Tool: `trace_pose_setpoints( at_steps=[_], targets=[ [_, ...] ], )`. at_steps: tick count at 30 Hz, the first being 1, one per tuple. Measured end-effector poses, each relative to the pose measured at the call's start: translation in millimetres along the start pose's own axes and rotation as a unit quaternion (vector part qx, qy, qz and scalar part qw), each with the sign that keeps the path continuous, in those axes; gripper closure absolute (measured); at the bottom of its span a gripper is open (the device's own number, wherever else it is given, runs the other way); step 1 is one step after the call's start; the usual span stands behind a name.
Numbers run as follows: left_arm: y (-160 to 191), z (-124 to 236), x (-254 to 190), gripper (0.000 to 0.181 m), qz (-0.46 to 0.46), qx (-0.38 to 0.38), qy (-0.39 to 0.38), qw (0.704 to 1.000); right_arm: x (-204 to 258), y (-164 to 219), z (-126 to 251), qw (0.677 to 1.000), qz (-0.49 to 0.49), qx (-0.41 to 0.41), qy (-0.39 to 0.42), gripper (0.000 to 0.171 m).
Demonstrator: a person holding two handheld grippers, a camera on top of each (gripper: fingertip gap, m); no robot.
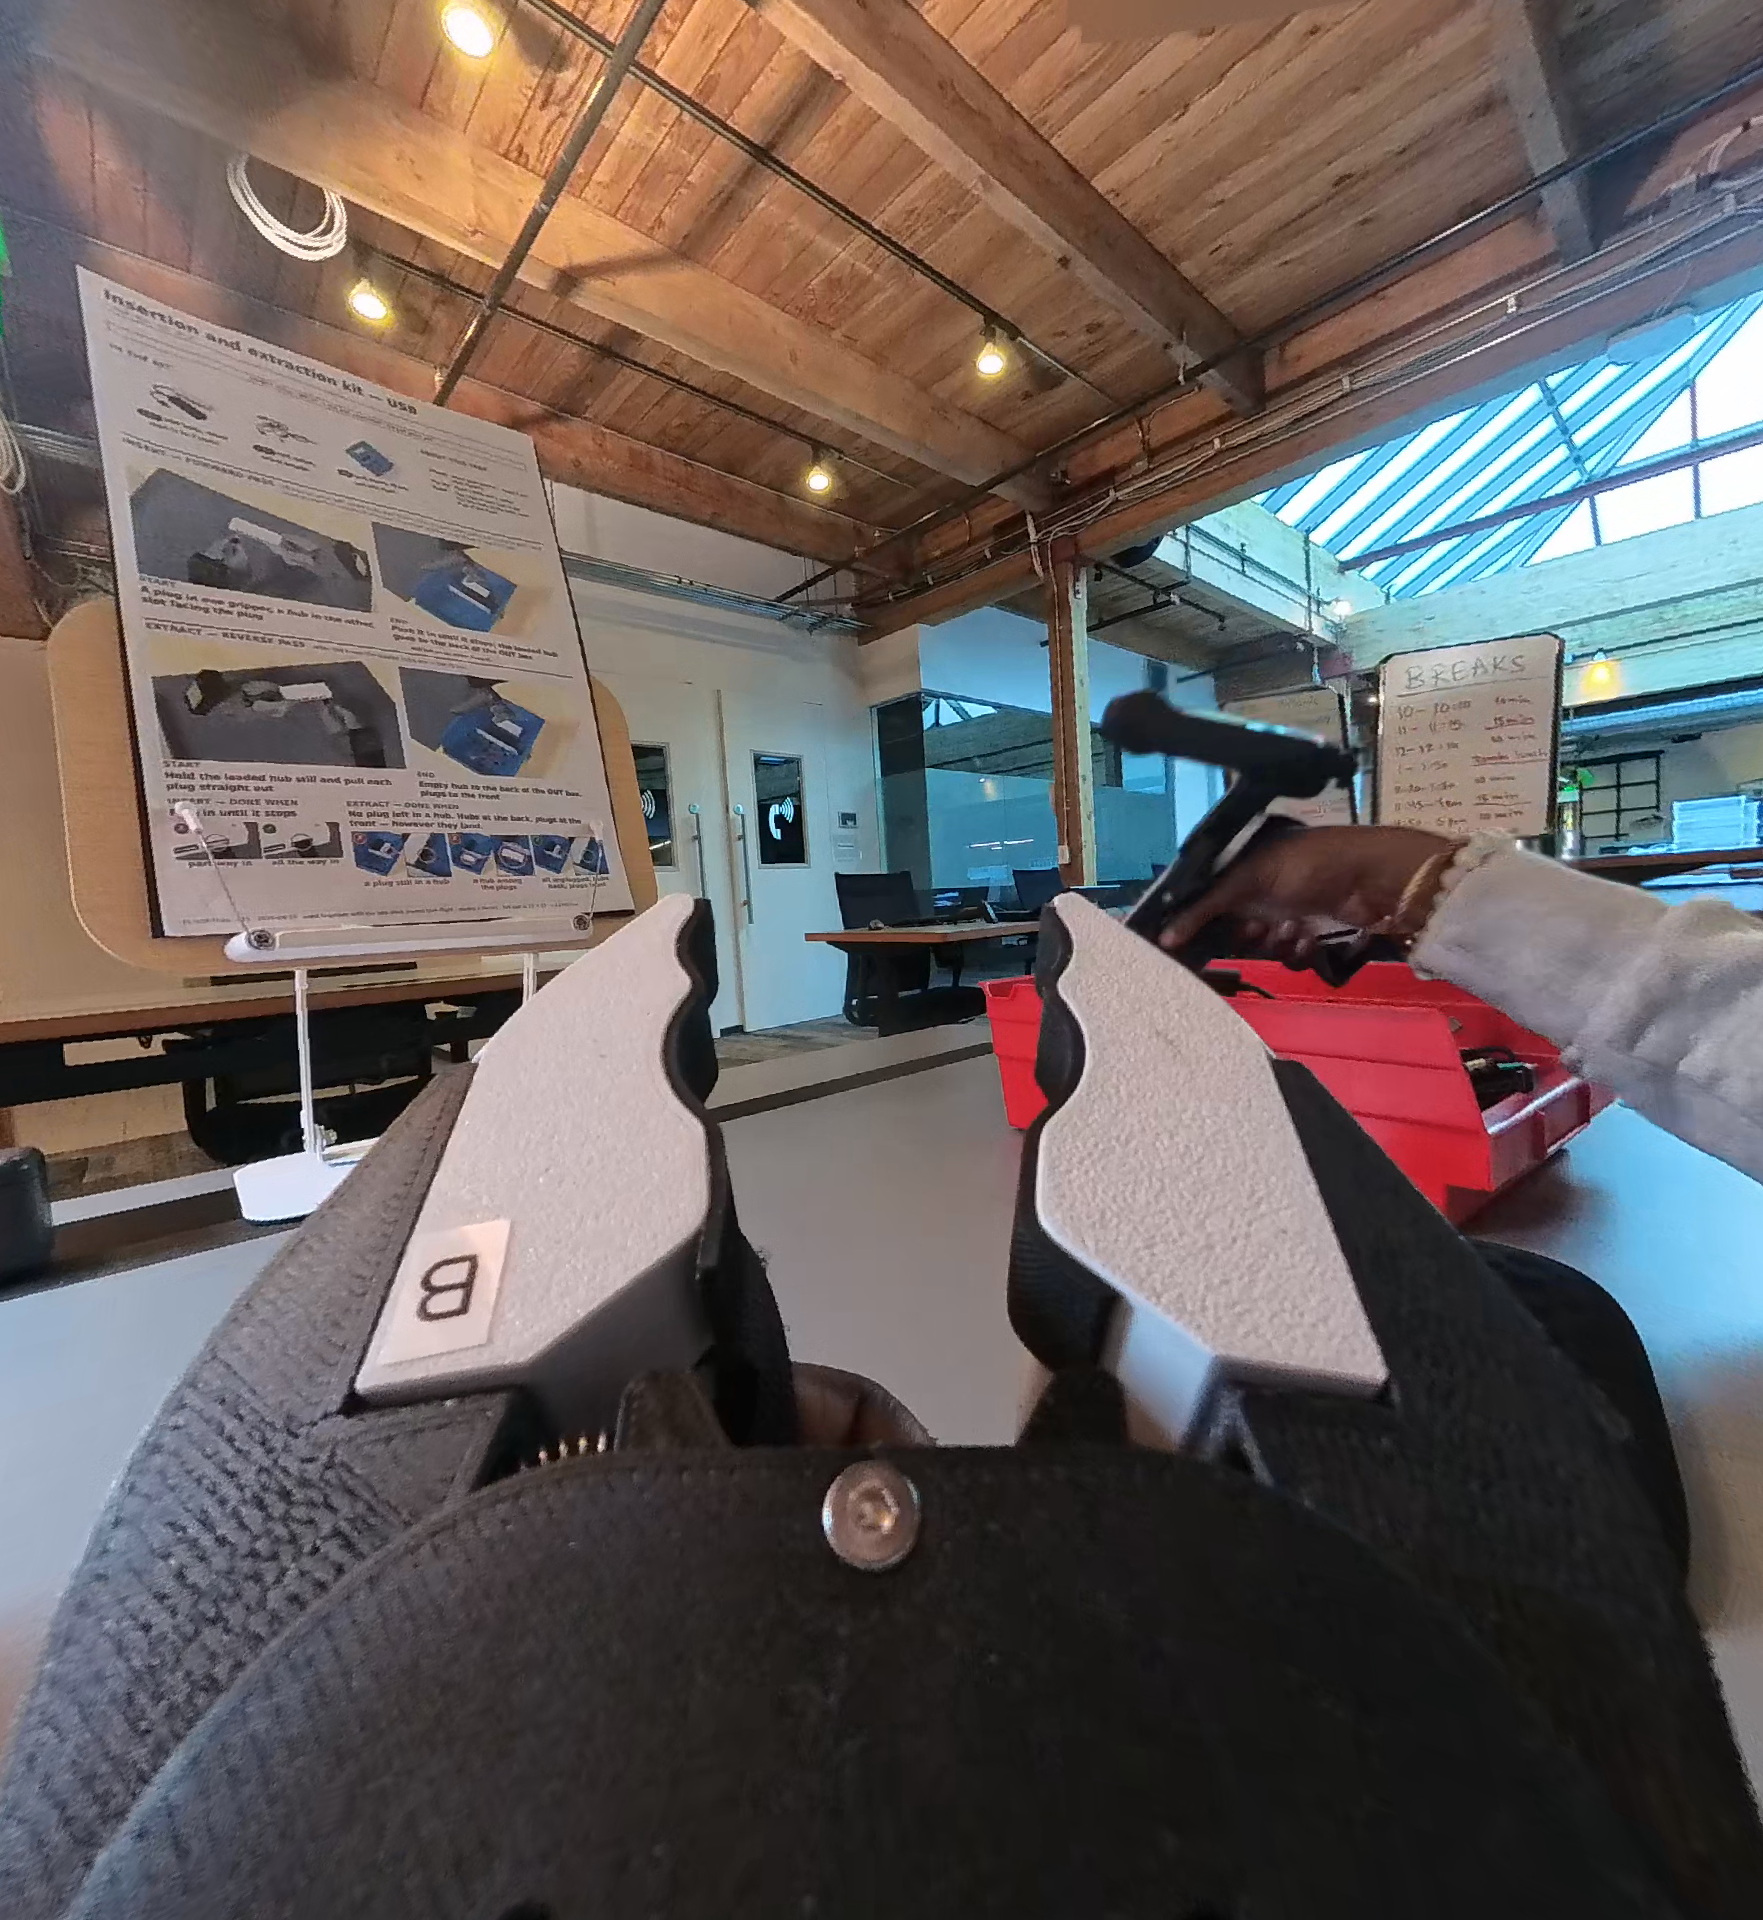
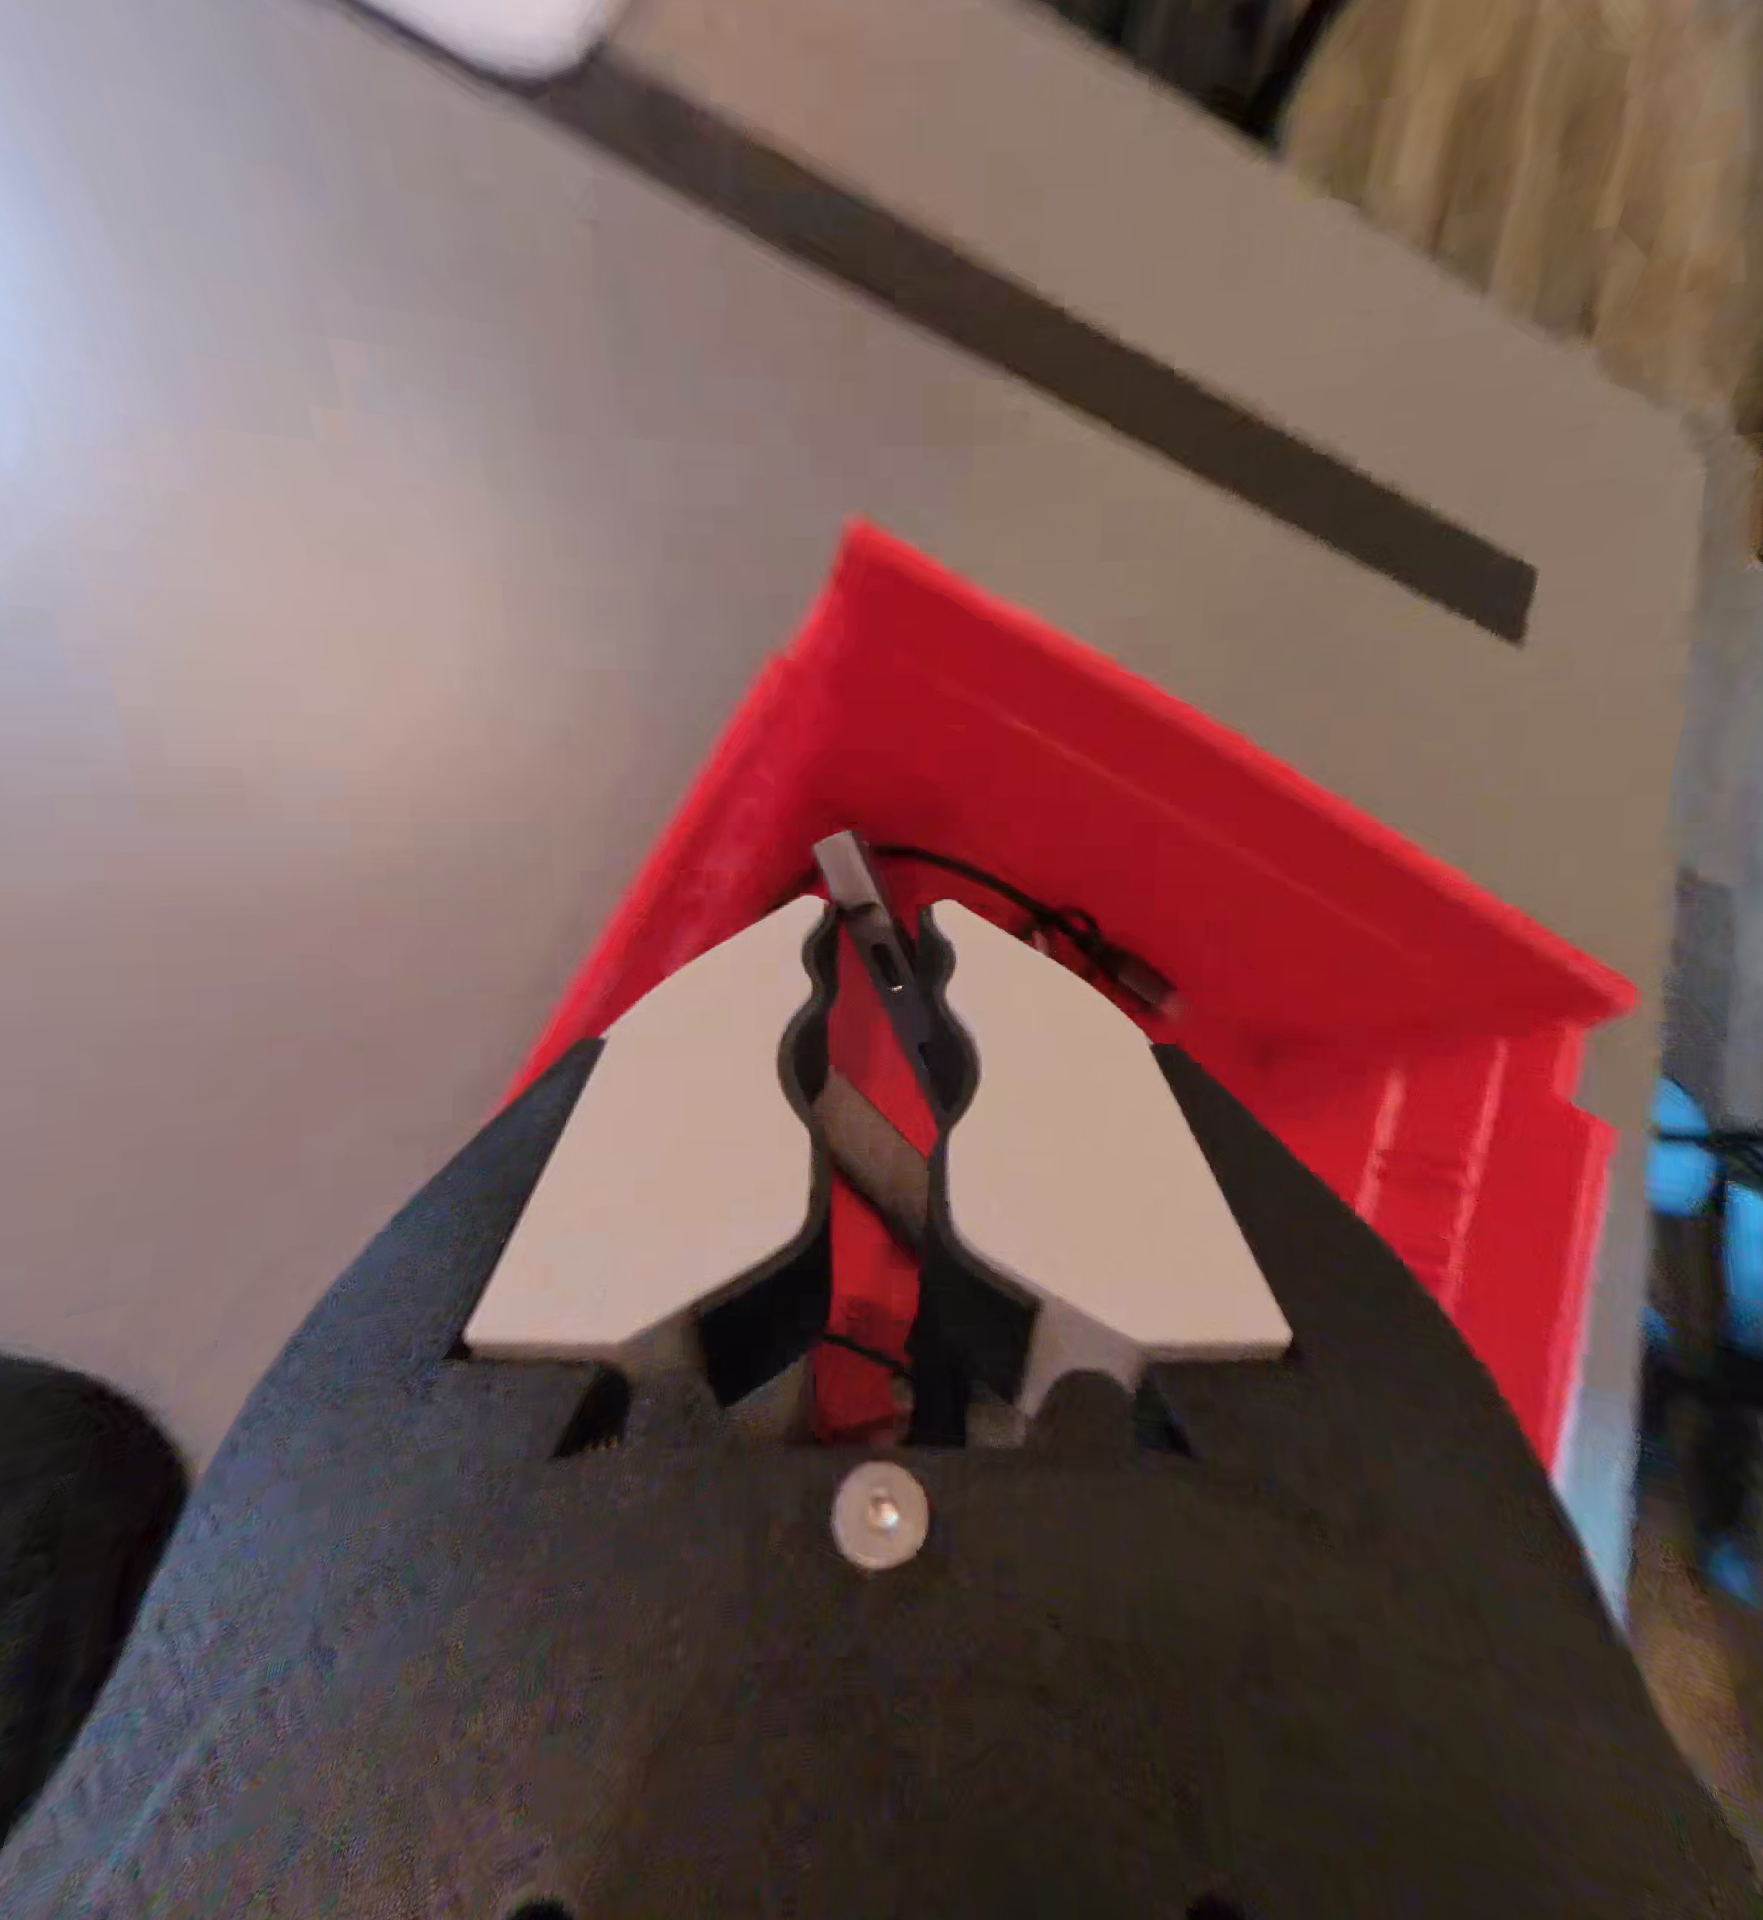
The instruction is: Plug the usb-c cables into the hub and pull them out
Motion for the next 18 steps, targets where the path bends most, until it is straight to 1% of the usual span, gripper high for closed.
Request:
trace_pose_setpoints(
  at_steps=[2,3,4,6,7,8,11,13,15,17,18],
  targets=[
    [-0.1,0.0,0.2,0.121,0.001,0.000,0.000,1.000,-10.3,12.3,-15.9,0.998,0.017,0.054,0.031,0.156],
    [-0.1,0.0,0.2,0.121,0.002,-0.001,0.001,1.000,-11.2,13.8,-20.4,0.998,0.016,0.061,0.030,0.154],
    [-0.2,0.1,0.2,0.121,0.002,-0.001,0.001,1.000,-9.2,12.8,-21.5,0.998,0.004,0.056,0.014,0.147],
    [-0.2,0.1,0.4,0.121,0.003,-0.001,0.000,1.000,-1.1,2.7,-12.5,0.997,-0.059,0.019,-0.040,0.117],
    [-0.1,-0.1,0.4,0.121,0.003,0.000,0.001,1.000,-3.9,-4.7,-3.9,0.994,-0.096,-0.011,-0.046,0.104],
    [0.0,-0.2,0.5,0.122,0.003,0.000,0.001,1.000,-6.6,-11.6,7.0,0.990,-0.124,-0.044,-0.053,0.095],
    [0.3,-0.4,0.1,0.122,0.004,0.001,0.002,1.000,-13.1,-24.4,48.9,0.969,-0.189,-0.150,-0.058,0.094],
    [0.3,-0.3,0.5,0.122,0.005,0.001,0.002,1.000,1.0,-18.1,77.6,0.958,-0.200,-0.186,-0.090,0.096],
    [0.3,-0.2,0.7,0.122,0.006,0.000,0.001,1.000,28.3,4.3,98.4,0.962,-0.175,-0.170,-0.124,0.099],
    [0.2,-0.2,0.4,0.122,0.005,0.000,0.001,1.000,58.5,46.3,107.2,0.979,-0.121,-0.097,-0.130,0.098],
    [0.3,-0.2,0.3,0.122,0.004,0.000,0.001,1.000,70.5,70.3,108.3,0.988,-0.089,-0.048,-0.119,0.099]
  ],
)
Point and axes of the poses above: each gripper's, where its closed fingertips meet, z back along the fingers, y out of its underside, x = y × z across the jaws, the point moved 2 cm from there along z, back along the fingers, and after that the axes turned 6 degrees about -z, right-handed, at the moved point
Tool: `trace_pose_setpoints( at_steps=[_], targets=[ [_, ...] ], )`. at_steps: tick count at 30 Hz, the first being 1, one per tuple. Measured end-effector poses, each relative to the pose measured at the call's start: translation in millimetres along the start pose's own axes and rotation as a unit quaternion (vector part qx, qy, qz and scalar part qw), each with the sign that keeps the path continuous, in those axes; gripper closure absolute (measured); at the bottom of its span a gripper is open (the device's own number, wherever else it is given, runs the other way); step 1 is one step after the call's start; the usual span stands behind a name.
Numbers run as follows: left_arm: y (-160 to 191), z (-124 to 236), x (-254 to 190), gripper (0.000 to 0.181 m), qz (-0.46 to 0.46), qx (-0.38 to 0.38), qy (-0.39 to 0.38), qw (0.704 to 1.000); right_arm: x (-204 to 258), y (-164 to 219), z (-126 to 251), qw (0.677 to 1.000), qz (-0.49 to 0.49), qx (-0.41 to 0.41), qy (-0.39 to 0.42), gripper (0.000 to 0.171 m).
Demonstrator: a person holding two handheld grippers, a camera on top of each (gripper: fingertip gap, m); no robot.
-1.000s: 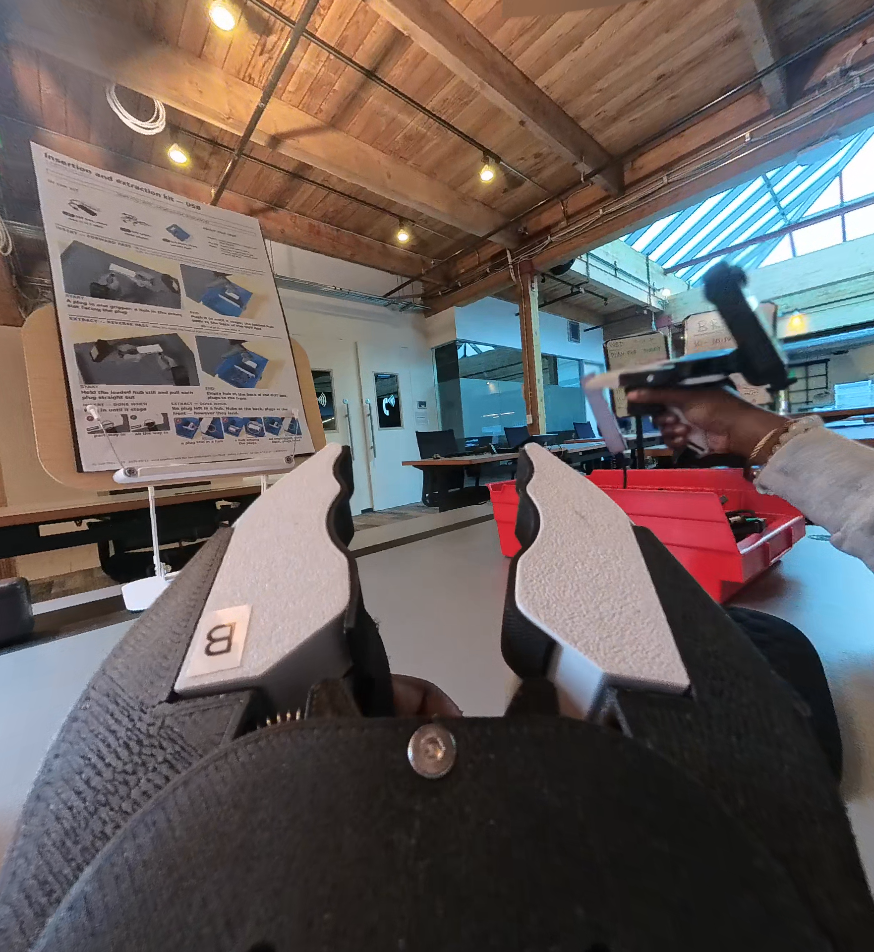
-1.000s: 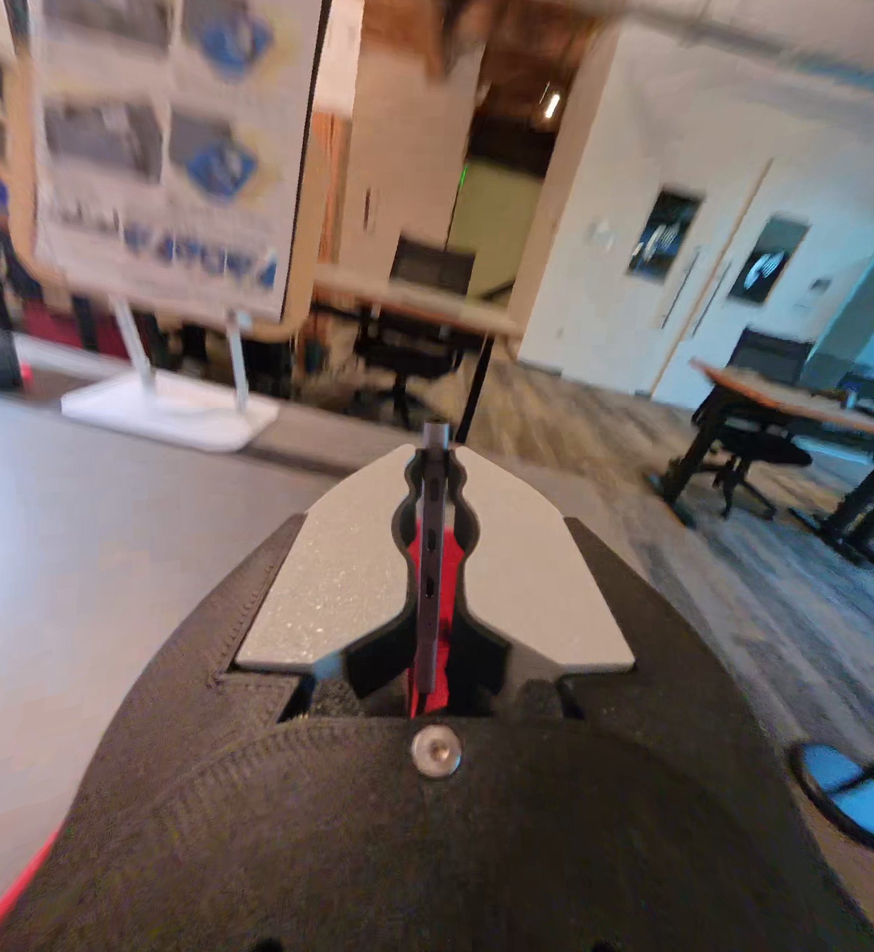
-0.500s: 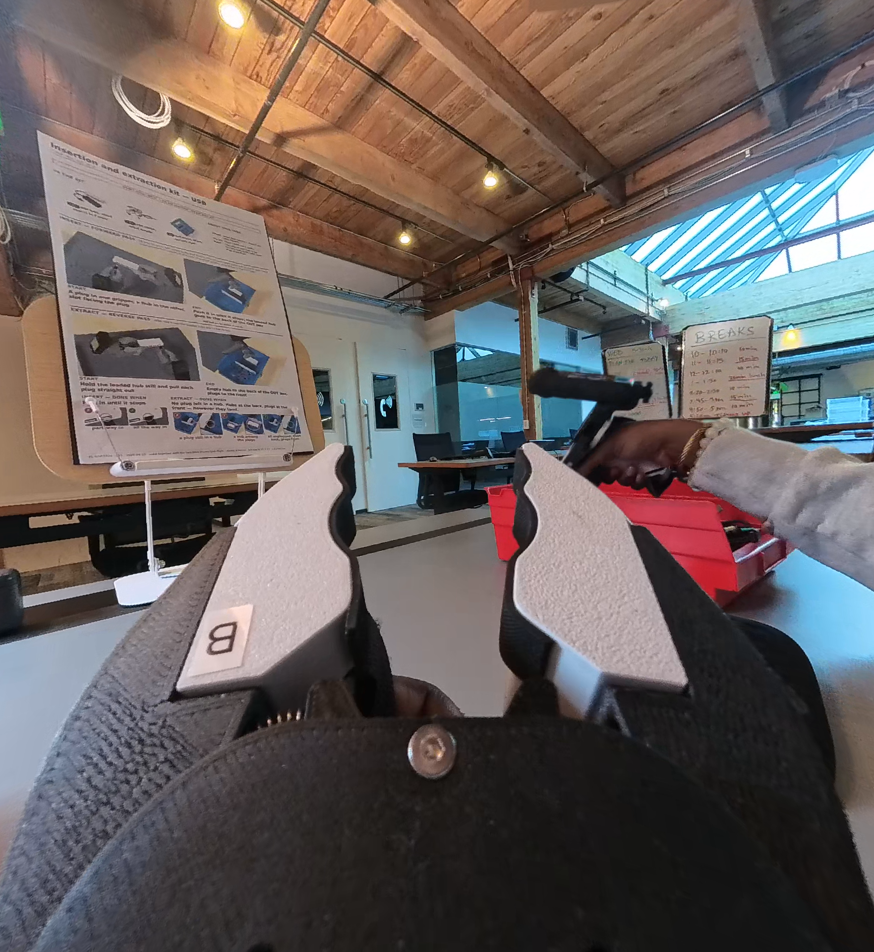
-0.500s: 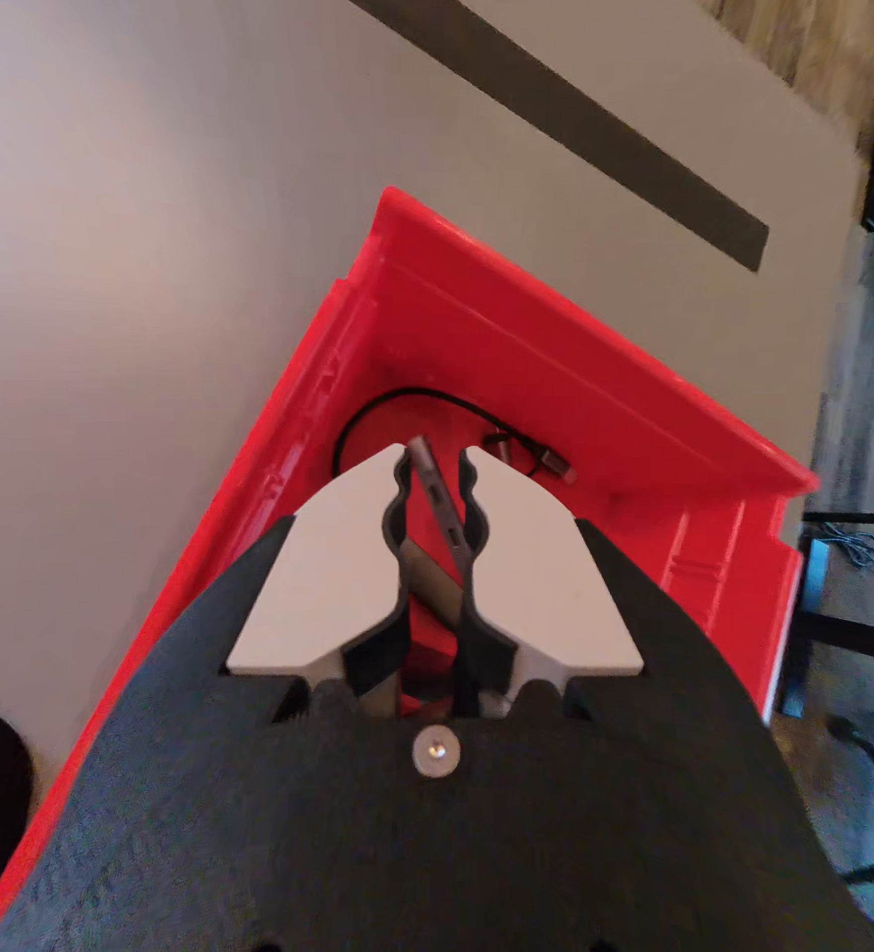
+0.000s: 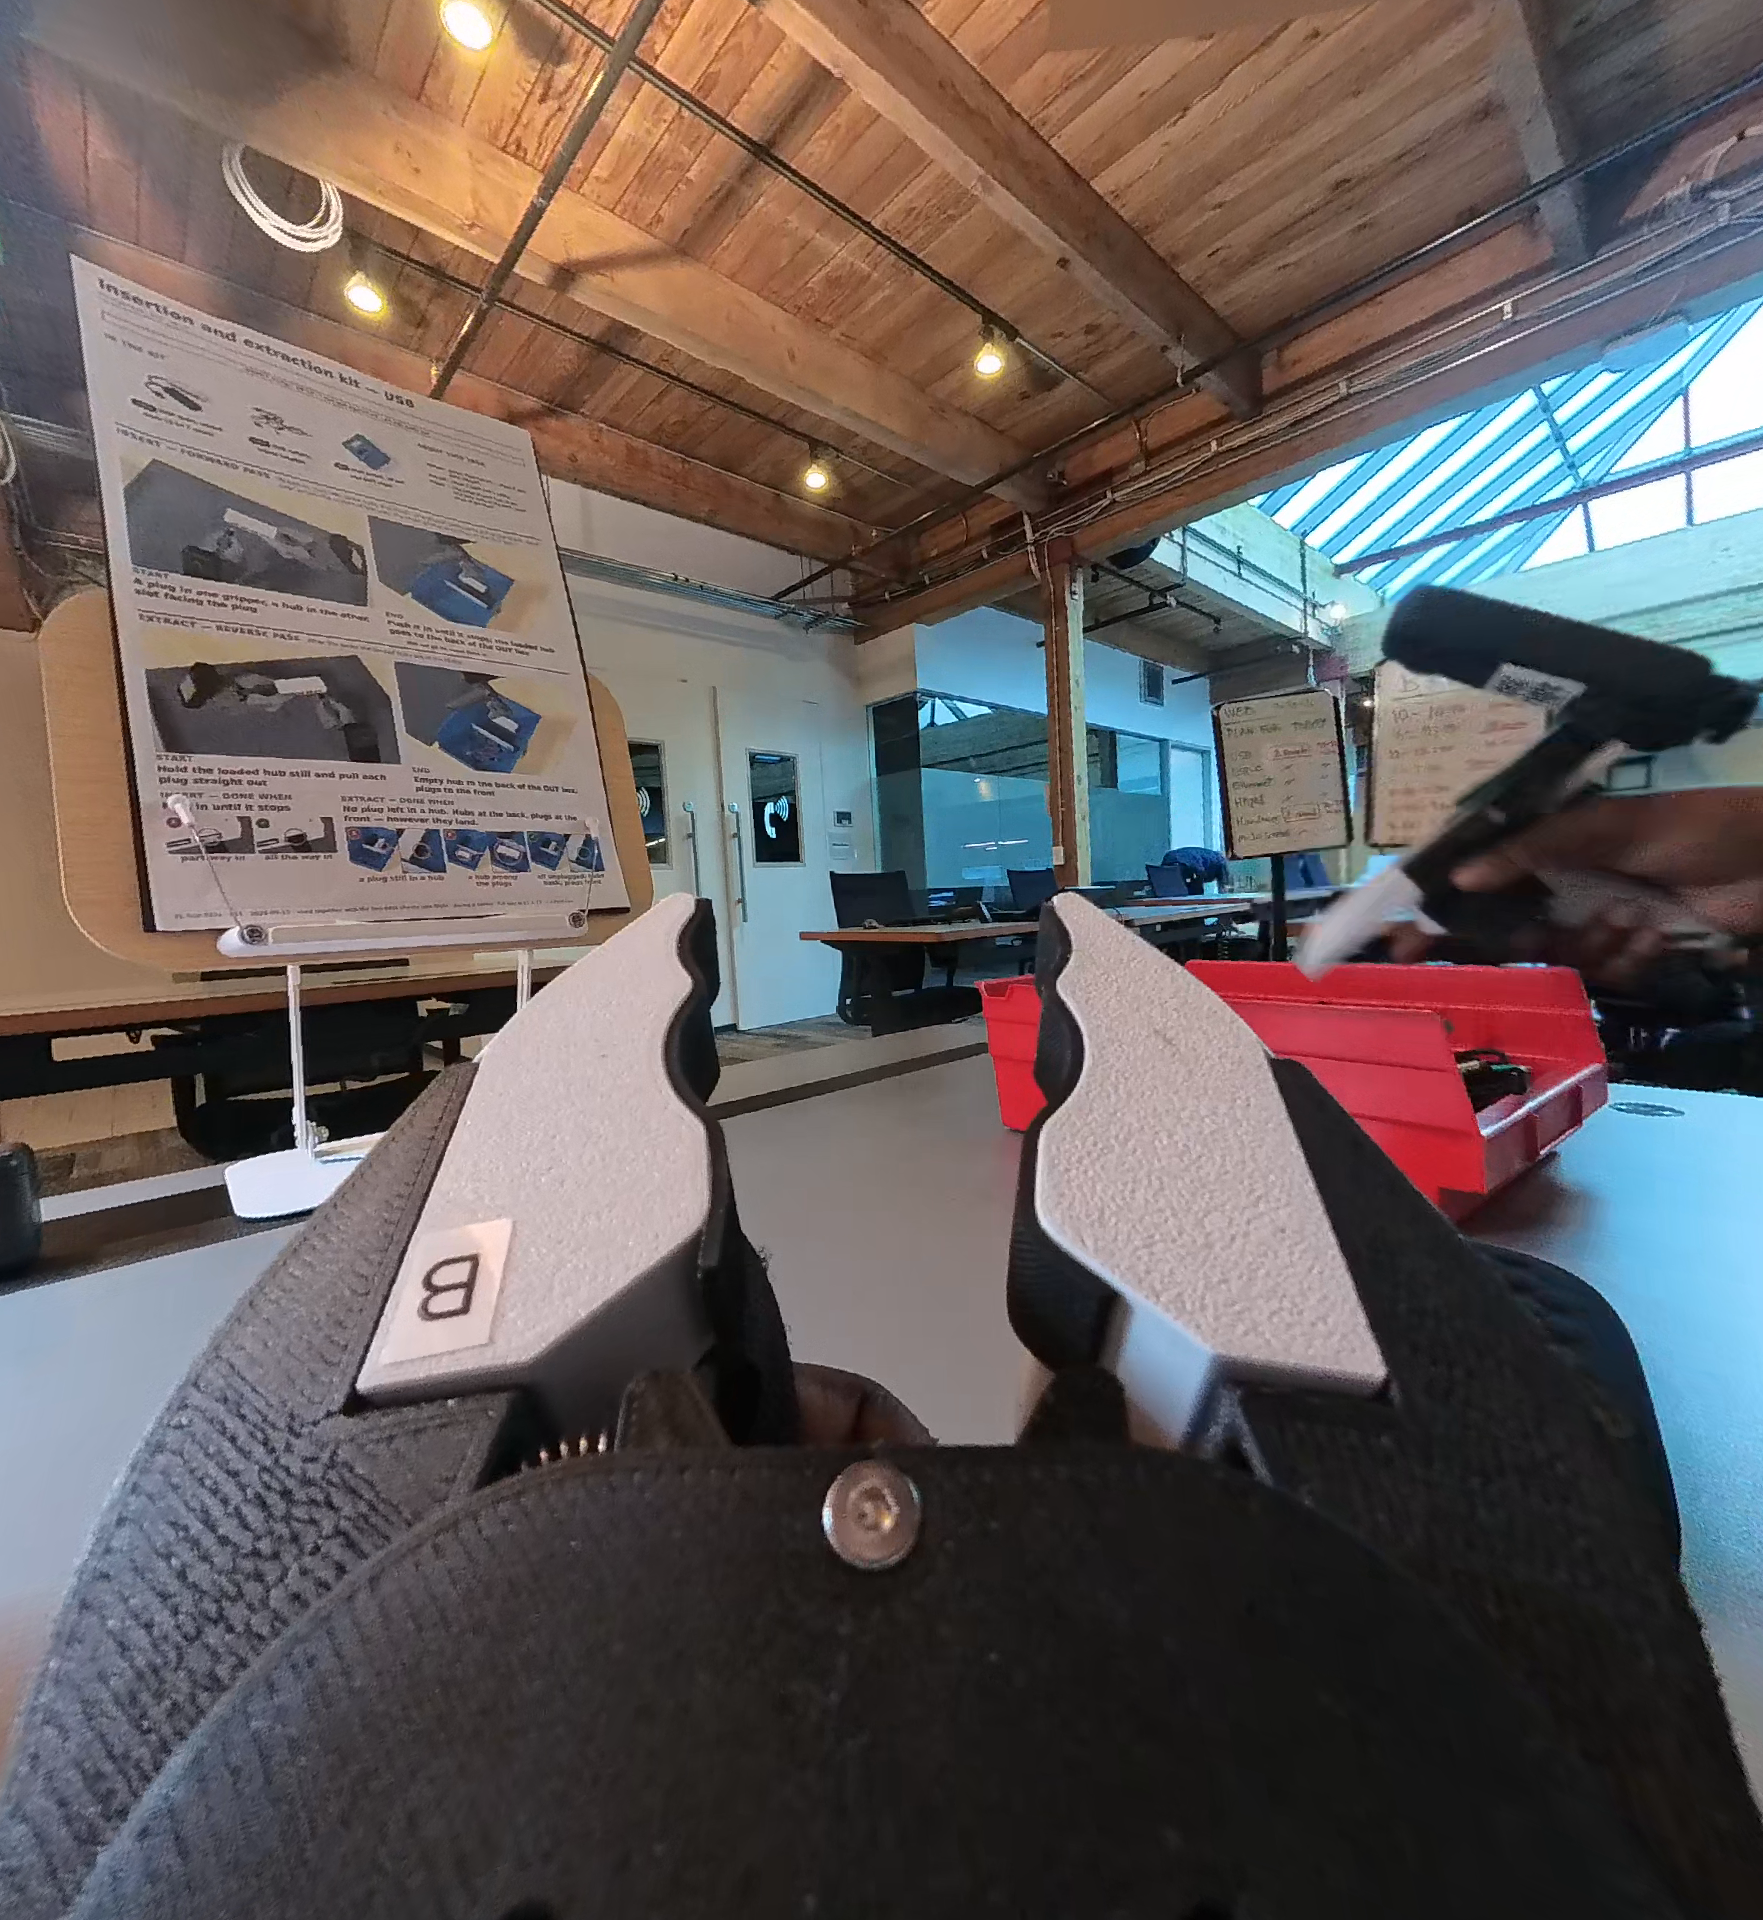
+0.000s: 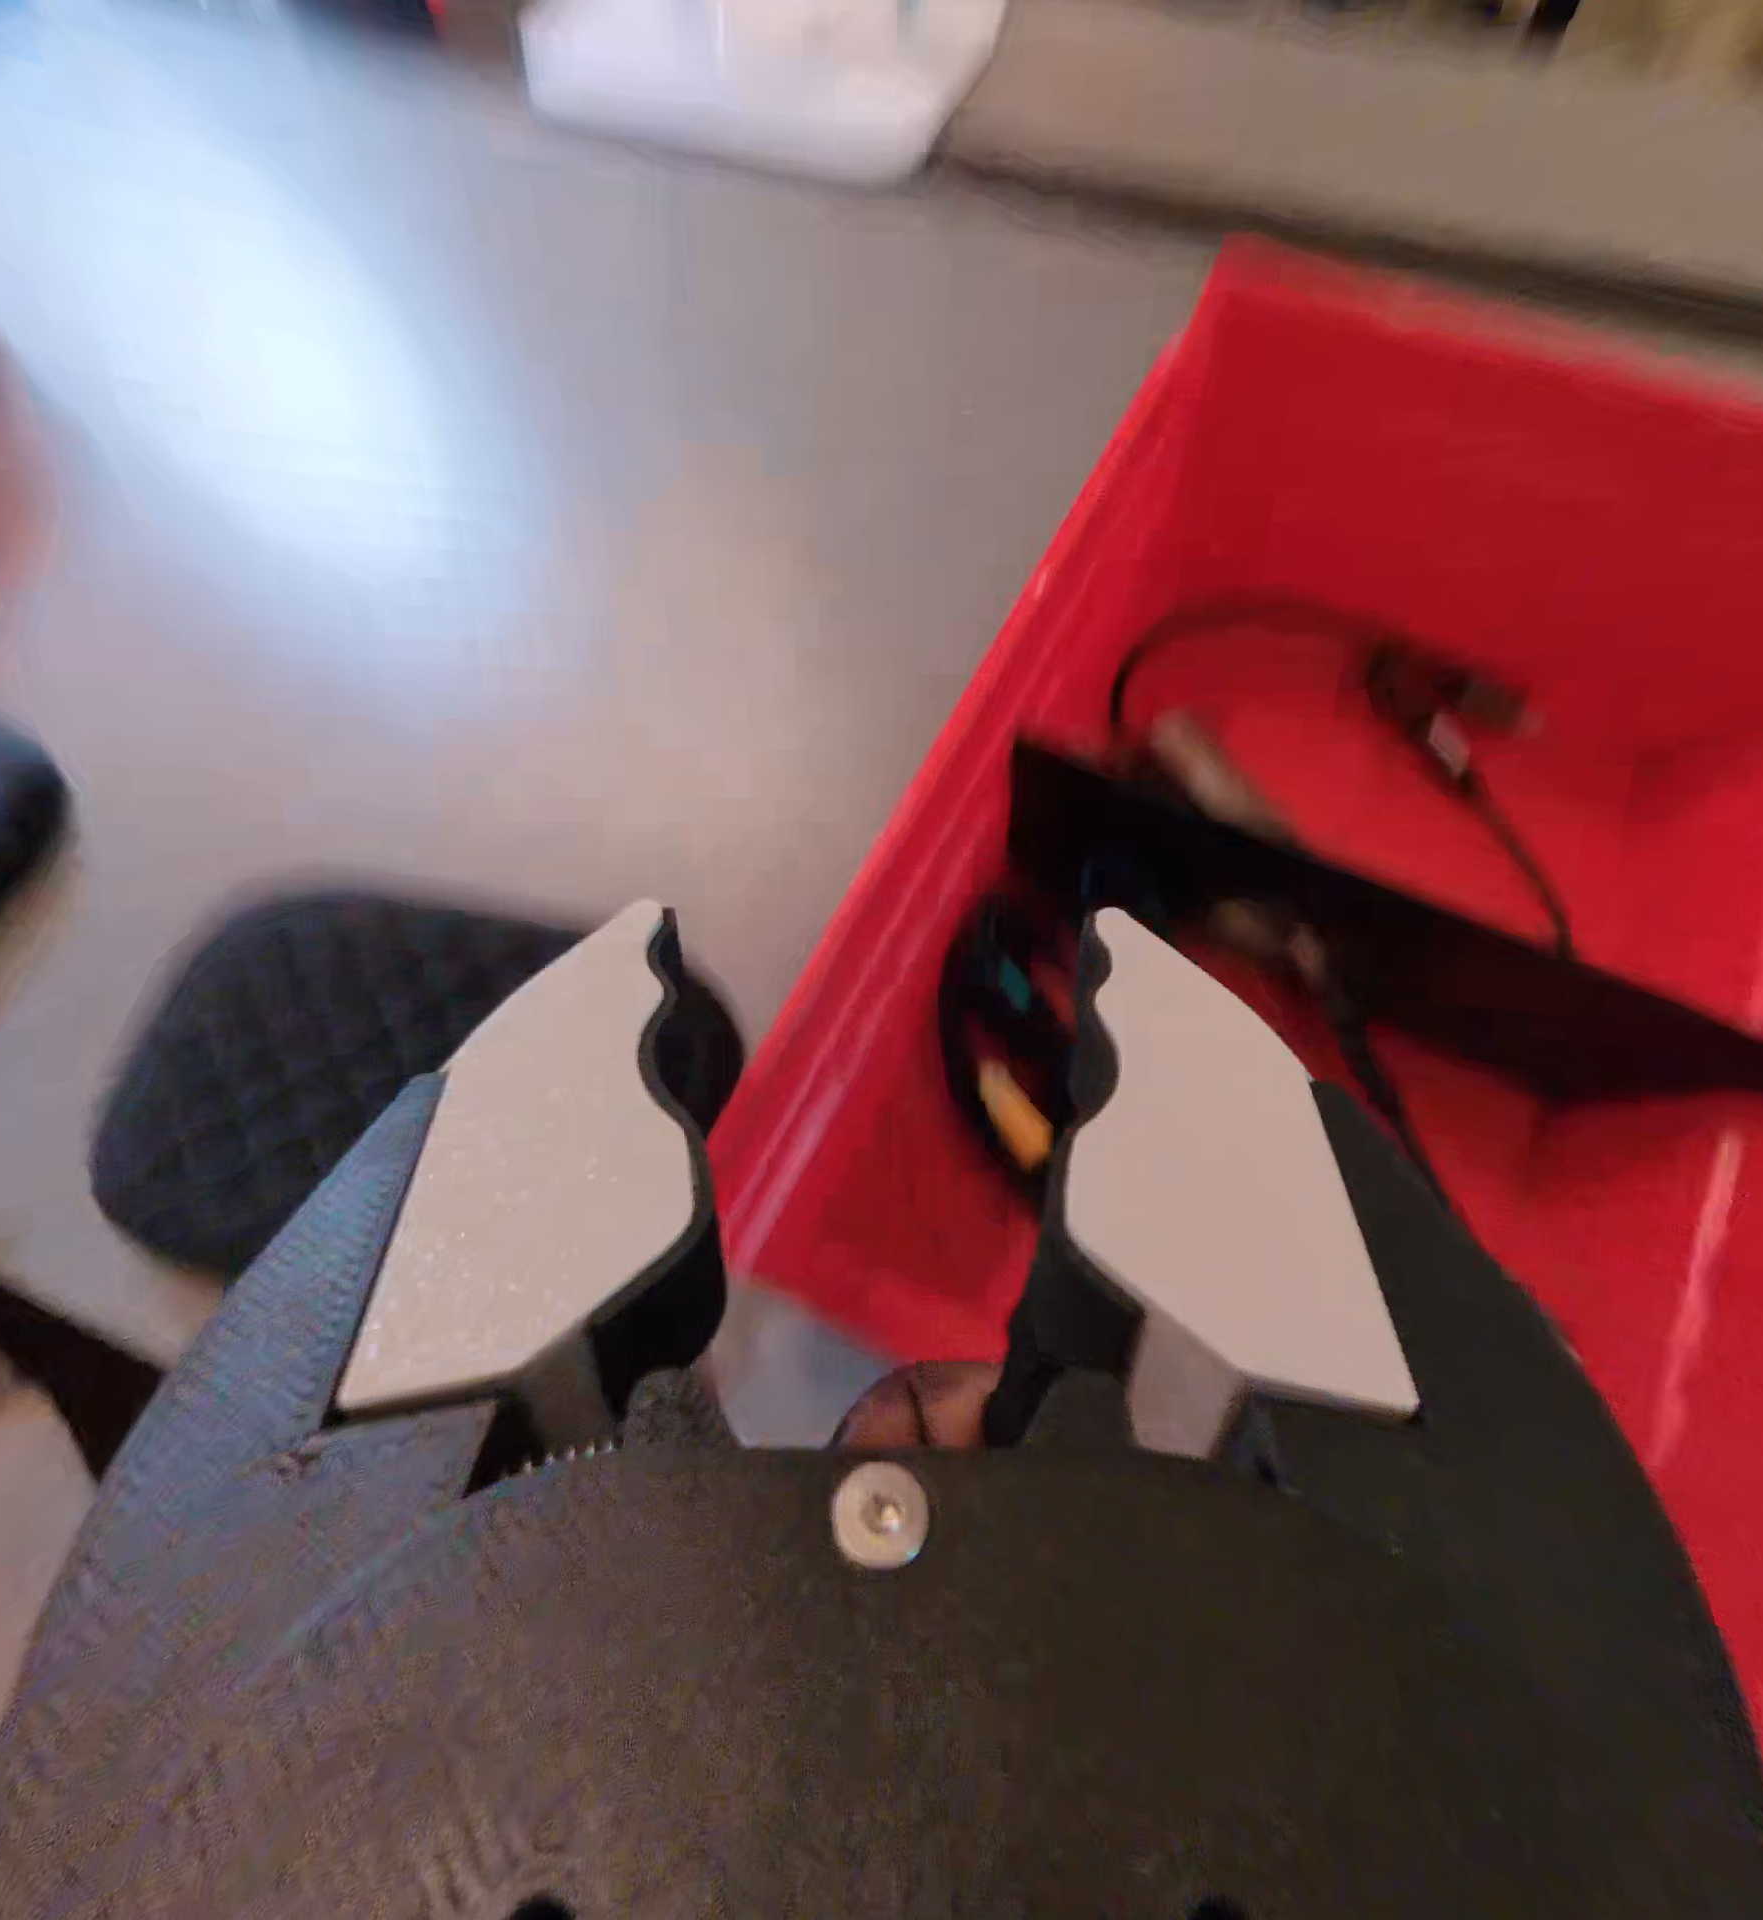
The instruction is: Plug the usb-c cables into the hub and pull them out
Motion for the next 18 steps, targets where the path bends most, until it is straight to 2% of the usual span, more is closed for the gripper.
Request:
trace_pose_setpoints(
  at_steps=[1,4,5,6,8,10,13,18],
  targets=[
    [0.0,0.0,-0.2,0.122,-0.001,0.000,0.000,1.000,5.3,24.0,1.8,0.998,0.029,0.051,0.022,0.095],
    [-0.1,0.1,-0.7,0.122,-0.003,0.000,0.000,1.000,19.8,80.7,0.5,0.981,0.103,0.160,0.046,0.105],
    [-0.1,0.0,-0.8,0.122,-0.004,0.000,0.000,1.000,14.0,79.9,-5.3,0.974,0.135,0.164,0.081,0.105],
    [0.0,0.0,-1.0,0.122,-0.005,0.000,0.000,1.000,5.6,72.2,-12.4,0.970,0.143,0.150,0.123,0.122],
    [0.1,0.2,-1.3,0.122,-0.006,0.001,0.001,1.000,18.0,68.1,-28.1,0.979,0.115,0.142,0.089,0.153],
    [-0.3,0.5,-0.8,0.122,-0.005,-0.001,-0.001,1.000,17.4,56.8,-43.7,0.981,0.112,0.101,0.119,0.154],
    [0.2,0.1,0.0,0.122,0.001,0.000,0.000,1.000,12.3,44.1,-59.0,0.969,0.150,0.093,0.172,0.153],
    [-1.5,0.9,-1.6,0.122,-0.004,-0.004,0.002,1.000,19.4,19.6,-91.3,0.976,0.139,0.085,0.142,0.151]
  ],
)
Point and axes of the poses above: each gripper's, where its closed fingertips meet, z back along the fingers, y out of its underside, x = y × z across the jaws, the point moved 2 cm from there along z, back along the fingers, and after that the axes turned 6 degrees about -z, right-handed, at the moved point
